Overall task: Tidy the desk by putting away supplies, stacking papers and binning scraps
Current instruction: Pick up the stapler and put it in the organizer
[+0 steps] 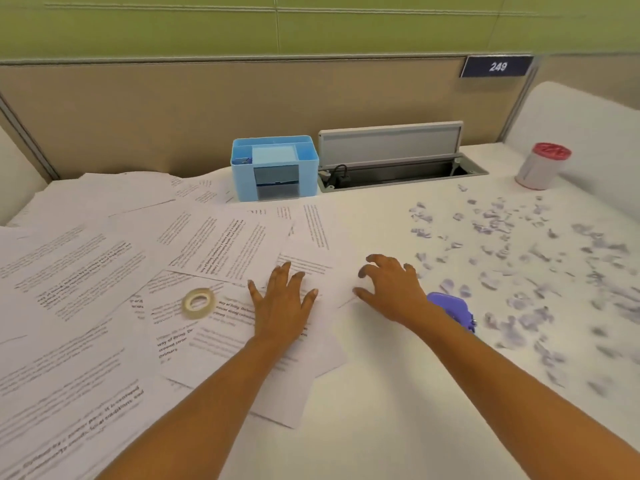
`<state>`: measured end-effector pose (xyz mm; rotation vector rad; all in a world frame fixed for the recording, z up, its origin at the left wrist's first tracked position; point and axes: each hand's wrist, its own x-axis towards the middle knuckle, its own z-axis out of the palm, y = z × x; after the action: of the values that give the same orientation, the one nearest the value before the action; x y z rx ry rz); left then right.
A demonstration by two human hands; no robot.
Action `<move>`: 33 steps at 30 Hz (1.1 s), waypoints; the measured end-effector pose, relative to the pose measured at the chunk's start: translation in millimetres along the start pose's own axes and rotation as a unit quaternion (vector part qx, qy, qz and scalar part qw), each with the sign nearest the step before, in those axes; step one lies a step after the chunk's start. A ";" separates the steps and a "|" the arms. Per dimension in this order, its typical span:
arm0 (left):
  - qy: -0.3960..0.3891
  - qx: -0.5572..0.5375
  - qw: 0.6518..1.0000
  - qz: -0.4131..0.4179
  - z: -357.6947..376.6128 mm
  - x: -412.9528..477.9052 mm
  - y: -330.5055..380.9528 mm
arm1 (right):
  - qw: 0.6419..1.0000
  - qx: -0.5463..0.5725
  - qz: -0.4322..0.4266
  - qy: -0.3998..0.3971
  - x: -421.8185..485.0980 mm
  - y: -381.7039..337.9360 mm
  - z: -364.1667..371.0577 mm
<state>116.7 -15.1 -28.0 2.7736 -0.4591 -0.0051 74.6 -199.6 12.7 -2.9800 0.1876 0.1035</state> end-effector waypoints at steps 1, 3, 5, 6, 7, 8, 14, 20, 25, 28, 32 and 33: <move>0.000 -0.006 1.000 0.006 3.2 -2.0 7.1 | 1.000 0.016 0.023 -0.010 -9.5 15.6 -6.3; 0.001 -0.022 1.000 0.013 8.7 -6.2 20.4 | 0.995 0.060 0.067 -0.041 -28.3 44.9 -18.1; 0.001 -0.033 0.999 0.016 13.2 -9.7 32.9 | 0.990 0.084 0.090 -0.066 -43.9 66.9 -25.1; -0.001 -0.032 0.999 0.018 15.1 -11.4 38.8 | 0.989 0.085 0.092 -0.076 -49.5 74.4 -26.7; -0.003 -0.030 0.999 0.021 16.9 -12.7 44.3 | 0.988 0.086 0.092 -0.085 -53.3 80.1 -27.3; -0.005 -0.031 0.999 0.024 18.5 -13.7 49.2 | 0.987 0.093 0.092 -0.092 -55.6 84.5 -27.4; 0.025 -0.093 0.994 0.058 22.4 -14.1 68.5 | 0.979 0.147 0.107 -0.095 -55.9 98.8 -28.5; 0.026 -0.280 0.954 0.103 19.8 -16.1 91.8 | 0.969 0.222 0.096 -0.048 -42.1 84.3 -33.8; -0.056 -0.478 0.876 -0.038 5.7 -3.5 101.8 | 0.940 0.330 0.080 0.033 -17.4 53.7 -43.1; -0.096 -0.590 0.796 -0.094 -4.0 10.0 100.5 | 0.914 0.401 0.061 0.015 3.4 33.8 -45.2; -0.026 -0.586 0.801 -0.120 -17.9 34.0 85.8 | 0.914 0.402 0.051 -0.020 38.9 10.8 -48.6; -0.016 -0.573 0.810 -0.125 -21.0 41.3 80.8 | 0.916 0.398 0.041 -0.028 49.2 6.7 -50.1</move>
<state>131.7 -93.6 19.8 1.5983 -0.0237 -0.2904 125.4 -219.9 57.3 -2.1515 0.2696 0.0933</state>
